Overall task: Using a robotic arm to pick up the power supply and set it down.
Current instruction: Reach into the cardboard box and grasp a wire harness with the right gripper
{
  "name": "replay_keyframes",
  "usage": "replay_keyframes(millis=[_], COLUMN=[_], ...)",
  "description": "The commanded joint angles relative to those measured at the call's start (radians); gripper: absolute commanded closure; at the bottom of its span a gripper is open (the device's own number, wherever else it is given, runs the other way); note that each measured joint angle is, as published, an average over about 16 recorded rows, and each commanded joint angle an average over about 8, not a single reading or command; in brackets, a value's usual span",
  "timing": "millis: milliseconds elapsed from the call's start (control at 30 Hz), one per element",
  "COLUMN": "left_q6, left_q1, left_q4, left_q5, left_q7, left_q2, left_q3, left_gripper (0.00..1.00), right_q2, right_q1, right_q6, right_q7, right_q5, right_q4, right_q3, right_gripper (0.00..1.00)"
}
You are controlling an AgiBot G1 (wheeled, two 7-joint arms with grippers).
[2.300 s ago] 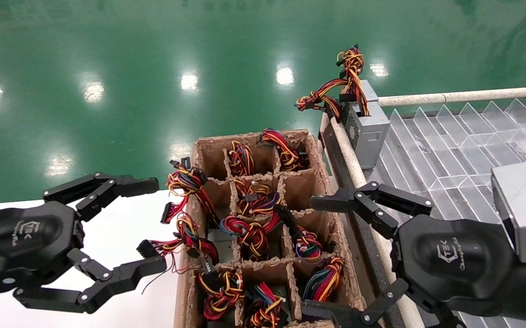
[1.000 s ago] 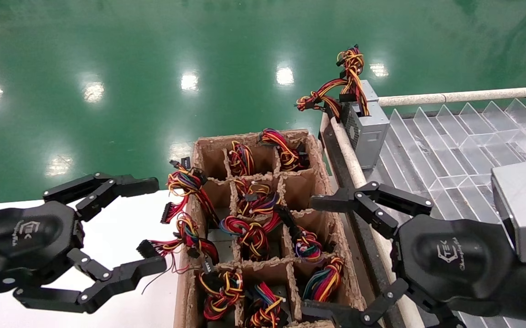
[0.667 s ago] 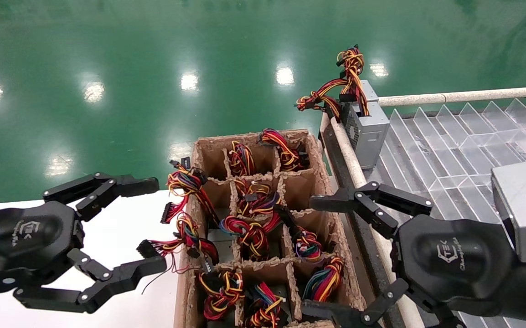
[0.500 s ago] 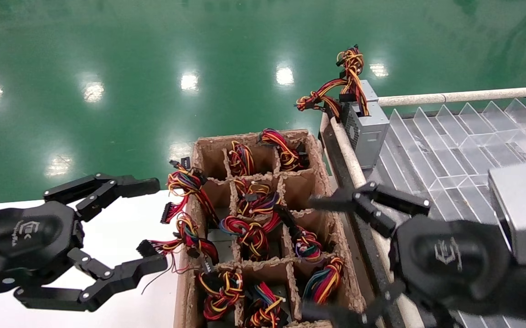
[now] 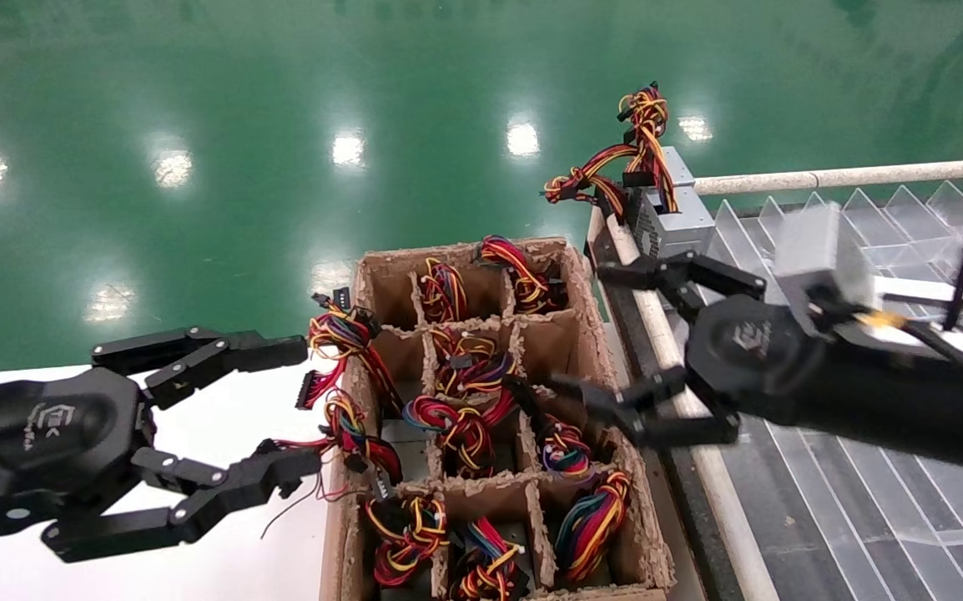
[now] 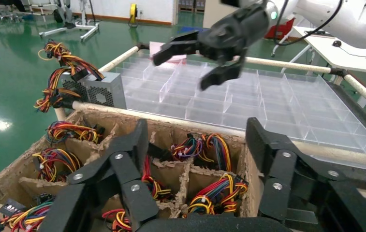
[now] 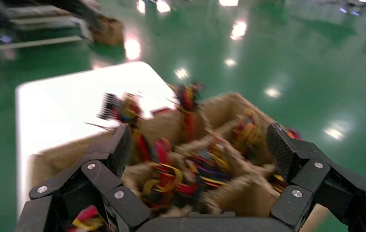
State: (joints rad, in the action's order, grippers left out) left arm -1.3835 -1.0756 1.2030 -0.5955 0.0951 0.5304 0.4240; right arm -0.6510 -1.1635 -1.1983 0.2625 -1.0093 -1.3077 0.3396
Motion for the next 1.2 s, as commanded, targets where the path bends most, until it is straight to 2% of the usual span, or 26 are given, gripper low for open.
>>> replay_keyframes(millis=[33, 300, 567, 600, 667, 800, 867, 900, 967, 1200], left_q6=[0.0, 0.0, 0.0, 0.0, 0.0, 0.0, 0.0, 0.0, 0.0, 0.0], left_q1=[0.0, 0.0, 0.0, 0.0, 0.0, 0.0, 0.0, 0.0, 0.0, 0.0], left_q4=[0.0, 0.0, 0.0, 0.0, 0.0, 0.0, 0.0, 0.0, 0.0, 0.0], left_q5=[0.0, 0.0, 0.0, 0.0, 0.0, 0.0, 0.0, 0.0, 0.0, 0.0], left_q7=[0.0, 0.0, 0.0, 0.0, 0.0, 0.0, 0.0, 0.0, 0.0, 0.0], left_q2=[0.0, 0.0, 0.0, 0.0, 0.0, 0.0, 0.0, 0.0, 0.0, 0.0], left_q3=[0.0, 0.0, 0.0, 0.0, 0.0, 0.0, 0.0, 0.0, 0.0, 0.0], left_gripper=[1.0, 1.0, 1.0, 1.0, 1.0, 1.0, 1.0, 1.0, 1.0, 1.0], right_q2=[-0.007, -0.1, -0.24, -0.258, -0.295, -0.359, -0.385, -0.397, -0.418, -0.468], right_q1=[-0.014, -0.097, -0.179, -0.186, -0.198, -0.217, -0.226, -0.23, -0.238, -0.253], right_q6=[0.042, 0.175, 0.312, 0.33, 0.364, 0.419, 0.44, 0.448, 0.463, 0.493], right_q7=[0.017, 0.066, 0.11, 0.114, 0.12, 0.127, 0.13, 0.132, 0.134, 0.137], right_q5=[-0.044, -0.257, -0.52, -0.55, -0.605, -0.691, -0.725, -0.739, -0.764, -0.808], right_q4=[-0.01, 0.008, 0.058, 0.067, 0.088, 0.136, 0.162, 0.175, 0.2, 0.265], right_q3=[0.012, 0.095, 0.199, 0.21, 0.23, 0.26, 0.272, 0.277, 0.286, 0.304], right_gripper=[0.0, 0.0, 0.02, 0.06, 0.2, 0.68, 0.87, 0.93, 1.0, 1.0])
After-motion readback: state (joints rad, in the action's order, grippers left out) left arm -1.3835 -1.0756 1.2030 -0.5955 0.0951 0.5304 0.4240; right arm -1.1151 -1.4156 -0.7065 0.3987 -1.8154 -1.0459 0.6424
